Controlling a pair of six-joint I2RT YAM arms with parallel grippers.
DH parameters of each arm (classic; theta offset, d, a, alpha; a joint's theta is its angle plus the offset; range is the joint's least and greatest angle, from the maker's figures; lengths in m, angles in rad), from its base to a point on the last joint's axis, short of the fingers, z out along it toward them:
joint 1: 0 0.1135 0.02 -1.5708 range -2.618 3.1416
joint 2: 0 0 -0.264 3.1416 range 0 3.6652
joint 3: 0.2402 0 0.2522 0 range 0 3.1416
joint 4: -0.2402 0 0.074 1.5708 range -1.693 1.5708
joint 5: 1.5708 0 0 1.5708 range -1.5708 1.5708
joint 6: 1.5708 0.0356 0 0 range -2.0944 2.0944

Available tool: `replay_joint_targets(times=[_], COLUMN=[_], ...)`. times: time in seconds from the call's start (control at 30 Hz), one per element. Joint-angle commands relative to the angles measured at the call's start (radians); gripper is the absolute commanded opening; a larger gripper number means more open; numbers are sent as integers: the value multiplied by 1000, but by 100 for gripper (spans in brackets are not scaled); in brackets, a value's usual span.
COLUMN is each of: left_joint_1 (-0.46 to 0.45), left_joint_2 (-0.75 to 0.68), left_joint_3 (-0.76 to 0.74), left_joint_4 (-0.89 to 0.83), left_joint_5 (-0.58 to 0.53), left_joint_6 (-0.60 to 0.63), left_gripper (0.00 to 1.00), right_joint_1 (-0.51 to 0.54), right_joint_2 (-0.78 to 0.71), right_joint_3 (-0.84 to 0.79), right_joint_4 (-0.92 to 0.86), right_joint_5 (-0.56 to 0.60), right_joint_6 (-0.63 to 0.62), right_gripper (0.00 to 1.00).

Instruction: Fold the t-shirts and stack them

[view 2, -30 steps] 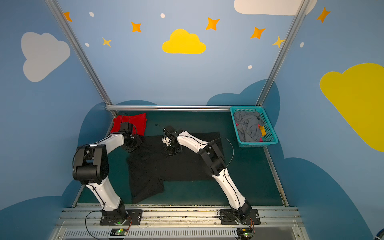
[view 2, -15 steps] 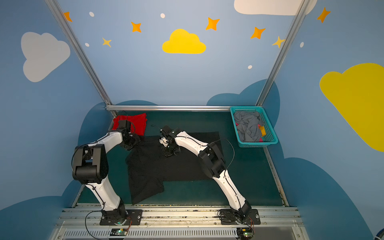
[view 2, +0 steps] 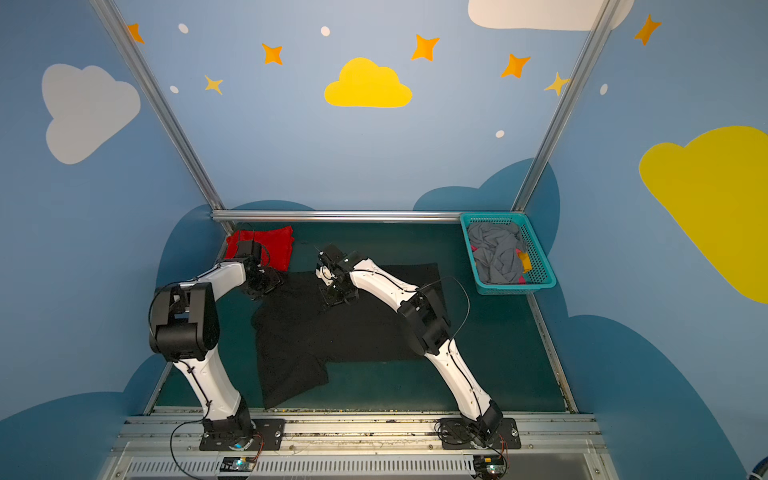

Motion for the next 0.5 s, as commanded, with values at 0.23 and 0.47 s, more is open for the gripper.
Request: replay_joint_targets(times=[0.23, 0.47], left_joint_1=[-25, -102], left_joint_2=[-213, -273], left_joint_3=[-108, -204], left_joint_4=[-52, -107], left_joint_5=[-16, -17], left_joint_6=[-45, -89], left_gripper=[80, 63], right_joint_1=[-21, -18], right_joint_2=[102, 118], right_joint_3=[66, 73], right_joint_4=[13, -1], right_joint_5=[-30, -33], right_joint_6=[41, 45], right_gripper=[38, 37])
